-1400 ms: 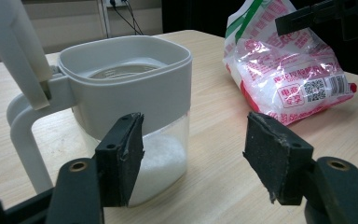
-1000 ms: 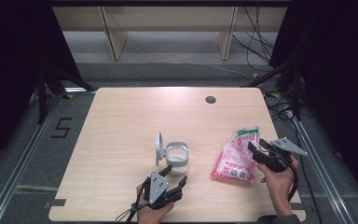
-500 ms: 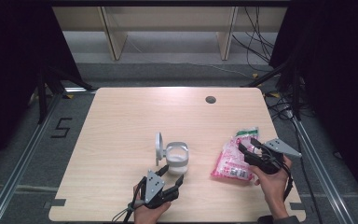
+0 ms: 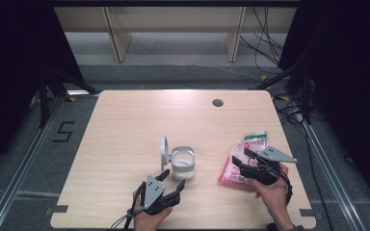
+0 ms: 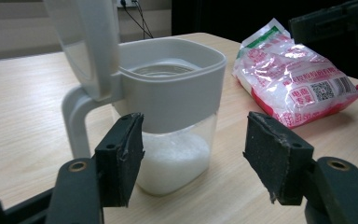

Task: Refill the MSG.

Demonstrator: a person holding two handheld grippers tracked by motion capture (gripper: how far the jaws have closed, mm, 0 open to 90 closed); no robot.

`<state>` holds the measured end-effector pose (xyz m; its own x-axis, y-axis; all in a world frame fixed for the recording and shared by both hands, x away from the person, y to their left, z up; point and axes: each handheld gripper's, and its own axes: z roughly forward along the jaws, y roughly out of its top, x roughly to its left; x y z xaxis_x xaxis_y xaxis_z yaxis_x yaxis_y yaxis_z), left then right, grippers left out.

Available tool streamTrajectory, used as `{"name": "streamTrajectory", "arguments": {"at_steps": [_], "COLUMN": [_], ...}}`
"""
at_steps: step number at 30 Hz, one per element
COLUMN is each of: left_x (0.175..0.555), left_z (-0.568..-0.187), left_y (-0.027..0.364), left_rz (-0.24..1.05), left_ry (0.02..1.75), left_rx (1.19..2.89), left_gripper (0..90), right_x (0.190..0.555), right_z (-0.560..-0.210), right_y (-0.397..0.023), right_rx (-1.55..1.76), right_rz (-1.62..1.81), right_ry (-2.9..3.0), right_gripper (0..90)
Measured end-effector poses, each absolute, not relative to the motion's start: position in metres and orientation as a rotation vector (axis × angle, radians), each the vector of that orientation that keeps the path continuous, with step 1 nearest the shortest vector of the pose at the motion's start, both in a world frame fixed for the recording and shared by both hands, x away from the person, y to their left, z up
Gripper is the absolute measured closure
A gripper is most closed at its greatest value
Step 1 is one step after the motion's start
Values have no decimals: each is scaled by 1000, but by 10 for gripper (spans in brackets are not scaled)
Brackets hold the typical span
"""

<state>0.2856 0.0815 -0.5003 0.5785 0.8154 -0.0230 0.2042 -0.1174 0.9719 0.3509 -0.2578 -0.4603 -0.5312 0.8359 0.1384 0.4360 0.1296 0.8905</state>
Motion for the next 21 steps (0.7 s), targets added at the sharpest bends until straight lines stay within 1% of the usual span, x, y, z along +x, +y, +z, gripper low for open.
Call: {"name": "streamTrajectory", "arguments": {"at_steps": [1, 5, 11, 12, 16, 21], "left_x": [286, 284, 283, 283, 282, 282], "left_z": [-500, -497, -495, -495, -494, -493], "left_y": [83, 89, 98, 99, 103, 109], "left_rz": [657, 684, 686, 687, 683, 688], "left_ry": [870, 882, 911, 915, 922, 927], "left_rx": [1631, 1619, 1604, 1601, 1588, 1574], "left_gripper": [365, 369, 372, 373, 379, 385], "right_x": [353, 348, 347, 349, 347, 347], "right_z": [-461, -462, -465, -465, -465, -467], "right_y": [-259, -257, -257, -259, -259, -257], "right_rx": [1179, 1213, 1214, 1174, 1231, 1192], "right_rz": [1380, 1374, 1383, 1370, 1379, 1378], "right_ry": [2030, 2034, 2036, 2042, 2040, 2037], "right_gripper": [406, 406, 405, 405, 404, 385]}}
